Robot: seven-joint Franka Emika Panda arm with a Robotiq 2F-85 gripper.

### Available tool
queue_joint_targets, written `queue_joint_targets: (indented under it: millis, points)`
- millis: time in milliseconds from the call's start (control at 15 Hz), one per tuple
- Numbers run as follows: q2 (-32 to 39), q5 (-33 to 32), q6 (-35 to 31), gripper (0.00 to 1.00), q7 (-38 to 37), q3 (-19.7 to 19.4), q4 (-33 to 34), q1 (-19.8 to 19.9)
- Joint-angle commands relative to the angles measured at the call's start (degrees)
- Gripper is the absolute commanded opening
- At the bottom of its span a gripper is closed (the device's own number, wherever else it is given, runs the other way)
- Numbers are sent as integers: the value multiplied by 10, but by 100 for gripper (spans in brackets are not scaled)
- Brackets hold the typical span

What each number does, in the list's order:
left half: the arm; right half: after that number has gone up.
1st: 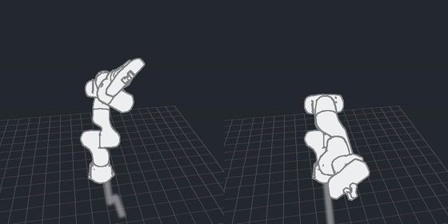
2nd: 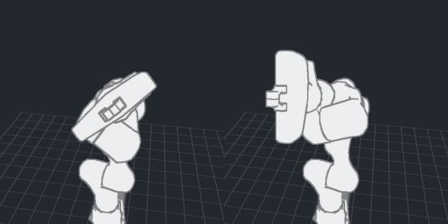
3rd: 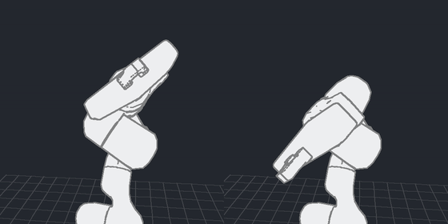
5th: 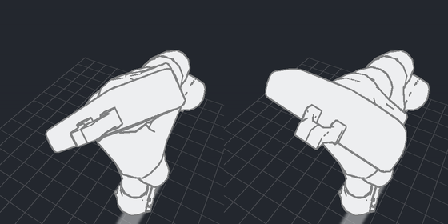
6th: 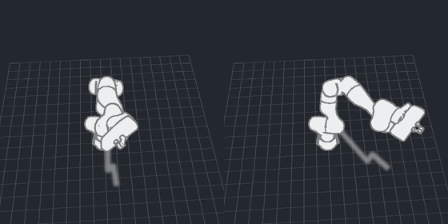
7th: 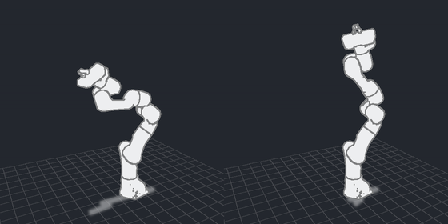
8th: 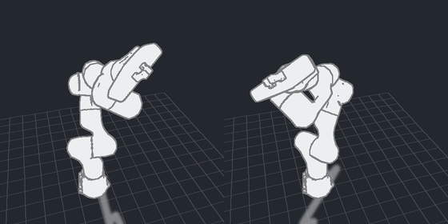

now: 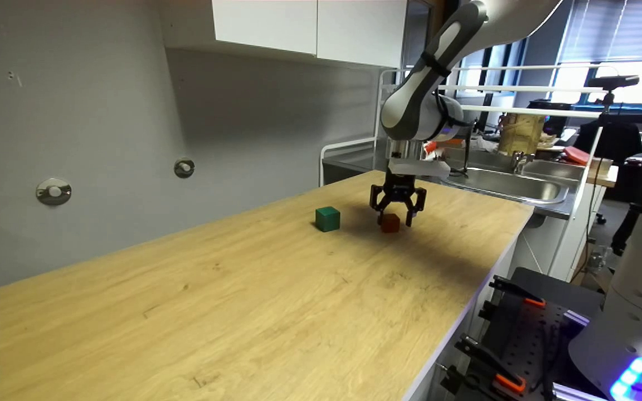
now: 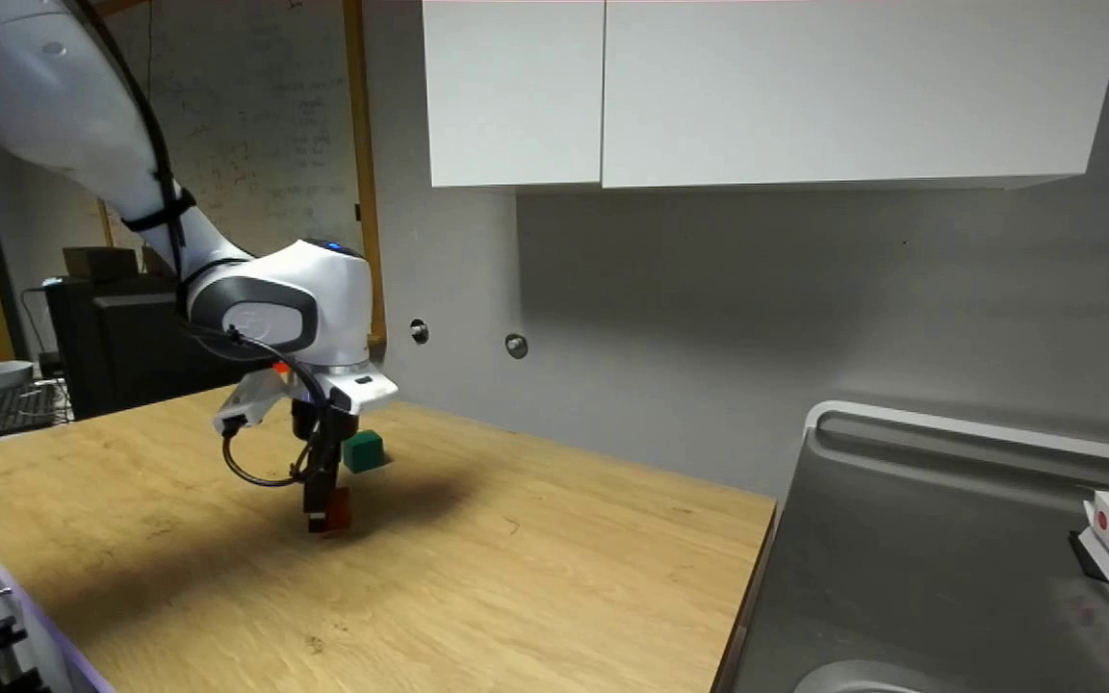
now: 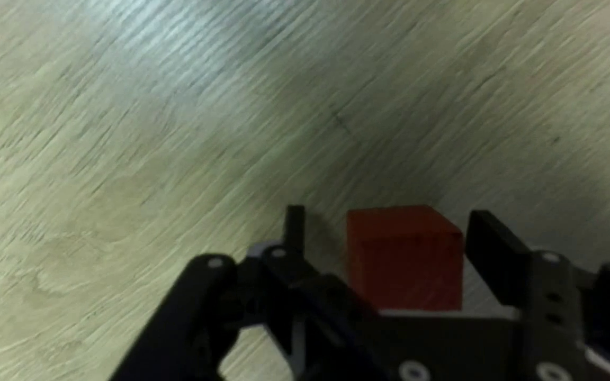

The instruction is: Put the orange cube on top of the green cube

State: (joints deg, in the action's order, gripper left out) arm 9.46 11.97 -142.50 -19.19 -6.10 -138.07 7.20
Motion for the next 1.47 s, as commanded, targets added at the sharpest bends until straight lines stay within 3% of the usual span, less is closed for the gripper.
queue_joint_targets:
  millis: [0, 267, 333, 1400]
  points:
    - [21, 16, 11, 50, 19, -2, 27, 0]
    - [23, 9, 18, 21, 14, 0, 47, -5]
    - [23, 6, 19, 19, 12, 1, 53, -8]
    - [58, -26, 62, 19, -5, 41, 179, -87]
